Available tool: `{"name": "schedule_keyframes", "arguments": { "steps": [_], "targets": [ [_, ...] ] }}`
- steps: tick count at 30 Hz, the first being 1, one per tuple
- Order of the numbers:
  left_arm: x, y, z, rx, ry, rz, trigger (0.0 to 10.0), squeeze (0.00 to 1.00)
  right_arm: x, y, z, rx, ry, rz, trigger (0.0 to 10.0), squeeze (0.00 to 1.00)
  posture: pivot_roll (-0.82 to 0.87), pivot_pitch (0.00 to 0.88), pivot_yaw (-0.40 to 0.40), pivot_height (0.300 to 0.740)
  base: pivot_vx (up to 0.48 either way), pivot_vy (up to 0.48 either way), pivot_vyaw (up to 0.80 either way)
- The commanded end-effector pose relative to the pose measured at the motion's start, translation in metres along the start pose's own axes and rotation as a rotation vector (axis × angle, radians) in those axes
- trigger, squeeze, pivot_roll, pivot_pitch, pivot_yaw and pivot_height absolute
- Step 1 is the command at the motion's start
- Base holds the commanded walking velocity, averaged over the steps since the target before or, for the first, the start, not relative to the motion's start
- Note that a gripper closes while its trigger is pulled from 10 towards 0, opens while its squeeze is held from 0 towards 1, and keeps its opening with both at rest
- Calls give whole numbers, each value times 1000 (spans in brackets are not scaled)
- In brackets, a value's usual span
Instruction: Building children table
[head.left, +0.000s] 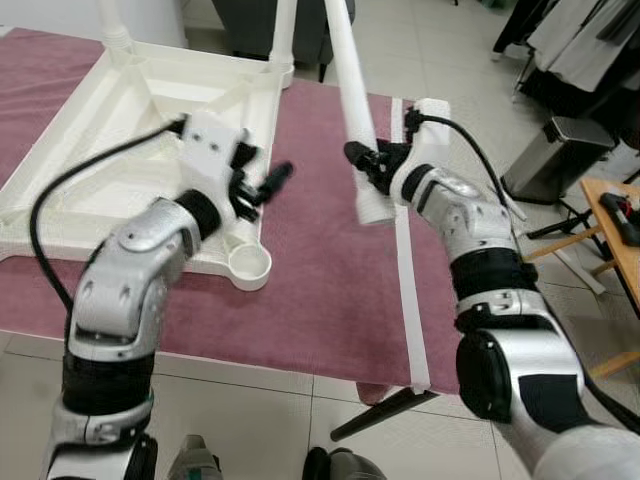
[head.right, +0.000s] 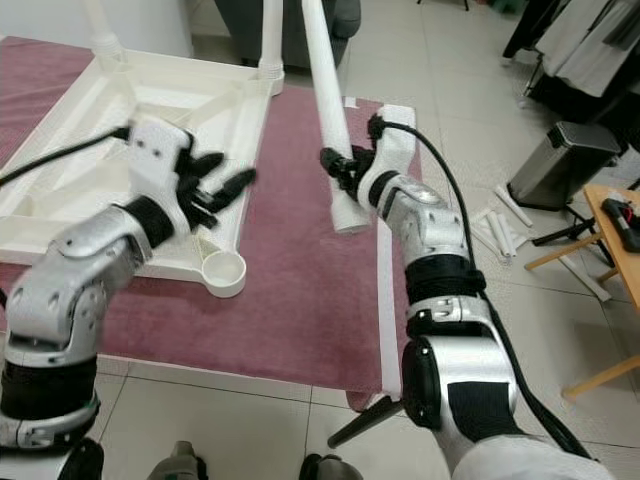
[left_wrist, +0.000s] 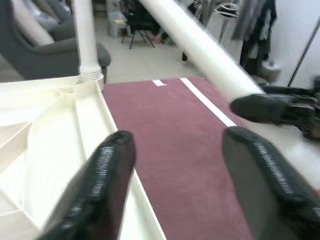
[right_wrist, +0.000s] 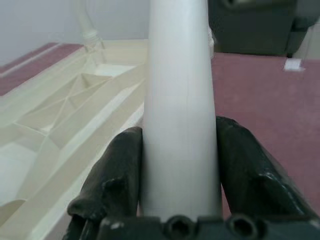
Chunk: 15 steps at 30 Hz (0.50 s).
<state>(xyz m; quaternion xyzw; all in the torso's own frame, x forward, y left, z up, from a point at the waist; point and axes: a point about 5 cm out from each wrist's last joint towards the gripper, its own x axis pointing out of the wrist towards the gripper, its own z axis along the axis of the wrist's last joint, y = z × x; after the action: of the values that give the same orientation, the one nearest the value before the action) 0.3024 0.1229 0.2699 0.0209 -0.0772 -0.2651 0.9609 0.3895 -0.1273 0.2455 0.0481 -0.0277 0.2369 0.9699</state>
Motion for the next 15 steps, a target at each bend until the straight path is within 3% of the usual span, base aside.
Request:
{"name": "schedule_keyframes", "arguments": {
  "steps": [1,2,4,5,6,7,9,11,13,15],
  "targets": [
    [6,10,1,-83,3,40,10000,1000,-7,15,8,-47,-119,56,10000,0,166,38,-60,740,0,0,0],
    [11,14,5,-139,-10,48,10000,188,-12,25,4,-54,-164,80,10000,0,166,37,-57,740,0,0,0],
    [14,17,7,-172,-17,50,10000,188,-15,31,2,-56,-187,93,10000,0,166,37,-57,740,0,0,0],
    [19,16,10,-237,-29,21,10000,0,-18,40,-1,-70,-204,116,10000,0,166,33,-53,740,0,0,0],
    [19,16,10,-237,-29,21,10000,0,-18,40,-1,-70,-204,116,10000,0,166,33,-53,740,0,0,0],
    [23,13,12,-308,-42,-26,10000,0,-20,47,-4,-79,-216,139,10000,0,167,31,-53,740,0,0,0],
    [28,10,16,-358,-61,-75,10000,0,-21,53,-7,-85,-218,165,10000,0,169,31,-53,740,0,0,0],
    [28,10,16,-358,-61,-75,10000,0,-21,53,-7,-85,-218,165,10000,0,169,31,-53,740,0,0,0],
    [35,6,26,-439,-98,-158,10000,0,-25,64,-13,-95,-205,206,10000,0,168,28,-49,740,0,0,0],
    [37,5,31,-467,-116,-200,10000,0,-26,68,-15,-102,-198,224,10000,0,169,26,-48,740,0,0,0]
  ]
}}
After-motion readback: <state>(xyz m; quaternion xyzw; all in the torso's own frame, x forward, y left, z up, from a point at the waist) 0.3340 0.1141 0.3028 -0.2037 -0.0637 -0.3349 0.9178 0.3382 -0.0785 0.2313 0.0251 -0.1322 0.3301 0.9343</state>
